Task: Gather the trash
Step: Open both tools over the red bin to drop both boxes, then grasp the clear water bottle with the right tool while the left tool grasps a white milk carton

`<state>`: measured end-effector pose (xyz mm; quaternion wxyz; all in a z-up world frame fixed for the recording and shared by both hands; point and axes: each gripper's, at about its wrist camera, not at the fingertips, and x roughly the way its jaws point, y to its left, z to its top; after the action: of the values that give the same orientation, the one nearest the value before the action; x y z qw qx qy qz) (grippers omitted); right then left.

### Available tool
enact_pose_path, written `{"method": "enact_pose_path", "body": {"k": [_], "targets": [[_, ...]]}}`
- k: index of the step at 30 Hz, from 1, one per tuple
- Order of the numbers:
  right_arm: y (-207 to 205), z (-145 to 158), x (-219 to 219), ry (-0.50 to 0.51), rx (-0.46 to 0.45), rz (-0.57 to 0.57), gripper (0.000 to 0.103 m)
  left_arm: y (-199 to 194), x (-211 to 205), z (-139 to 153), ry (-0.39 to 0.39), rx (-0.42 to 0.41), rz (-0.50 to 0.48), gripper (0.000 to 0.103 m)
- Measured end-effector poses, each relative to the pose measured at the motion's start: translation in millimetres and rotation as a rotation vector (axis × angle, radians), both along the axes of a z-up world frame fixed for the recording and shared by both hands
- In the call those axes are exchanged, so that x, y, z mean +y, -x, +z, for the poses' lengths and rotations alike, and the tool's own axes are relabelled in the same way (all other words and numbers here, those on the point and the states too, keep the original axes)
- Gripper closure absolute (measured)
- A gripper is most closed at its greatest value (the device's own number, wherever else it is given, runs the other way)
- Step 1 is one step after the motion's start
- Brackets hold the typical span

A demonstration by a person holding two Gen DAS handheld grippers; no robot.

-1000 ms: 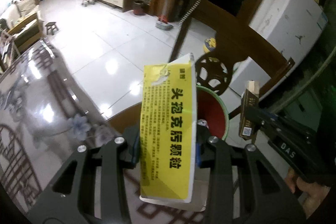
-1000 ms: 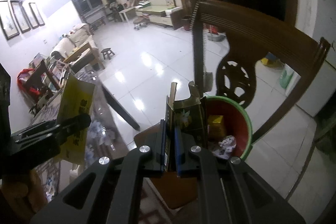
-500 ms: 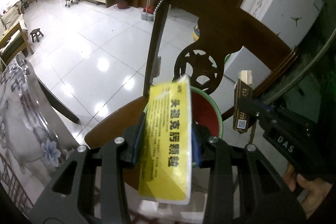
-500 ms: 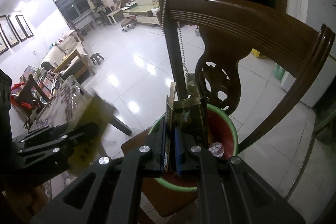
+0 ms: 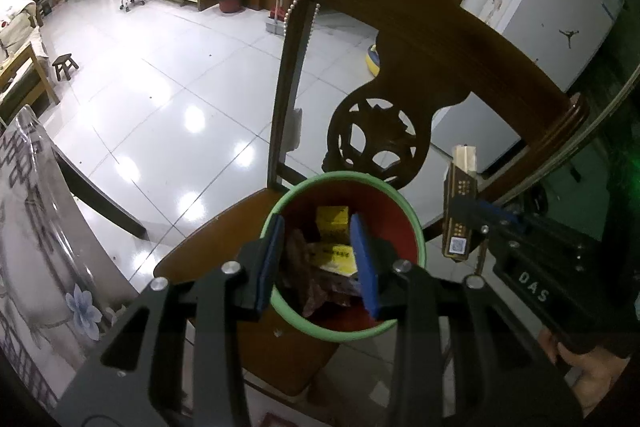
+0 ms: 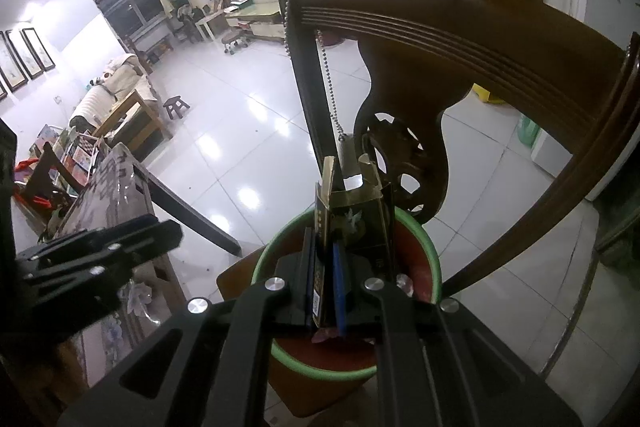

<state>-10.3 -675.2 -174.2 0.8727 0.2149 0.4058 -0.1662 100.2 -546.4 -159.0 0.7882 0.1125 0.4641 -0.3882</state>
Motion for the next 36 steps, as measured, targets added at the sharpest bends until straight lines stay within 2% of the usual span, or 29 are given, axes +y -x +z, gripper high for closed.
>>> {"method": "enact_pose_path", "body": {"k": [1, 2, 3, 4, 5, 9, 13, 18, 23, 27, 36], "targets": [[-1, -2, -1, -0.001, 0.002, 0.002, 0.092, 0, 1, 1, 0.001, -0.001, 0.002, 0.069], [-2, -3, -2, -0.003, 0.008, 0.003, 0.084, 0, 3, 1, 0.003, -0.001, 0.007, 0.068], [-2, -3, -2, -0.002, 0.007, -0.002, 0.064, -1, 6, 2, 0.005, -0.001, 0.015, 0.066], [-1, -2, -2, 0.004, 0.0, -0.01, 0.057, -1, 10, 3, 0.01, 0.002, 0.022, 0.06], [0, -1, -3, 0.01, -0.005, -0.017, 0.056, -1, 14, 5, 0.017, 0.007, 0.028, 0.057], [4, 3, 0, 0.004, -0.011, -0.03, 0.056, -2, 31, 12, 0.033, 0.02, 0.058, 0.056], [6, 13, 14, 0.015, -0.017, -0.007, 0.056, 4, 55, 25, 0.064, 0.008, 0.083, 0.049], [6, 24, 48, 0.018, -0.026, 0.048, 0.054, 22, 107, 42, 0.094, -0.018, 0.133, 0.045], [-6, 20, 114, 0.023, 0.013, 0.19, 0.052, 38, 186, 53, 0.133, -0.013, 0.25, 0.045], [-24, 14, 179, 0.028, 0.043, 0.314, 0.052, 48, 265, 55, 0.151, -0.001, 0.392, 0.045], [-47, -7, 346, -0.003, 0.083, 0.642, 0.05, 82, 420, 50, 0.115, -0.009, 0.645, 0.041]]}}
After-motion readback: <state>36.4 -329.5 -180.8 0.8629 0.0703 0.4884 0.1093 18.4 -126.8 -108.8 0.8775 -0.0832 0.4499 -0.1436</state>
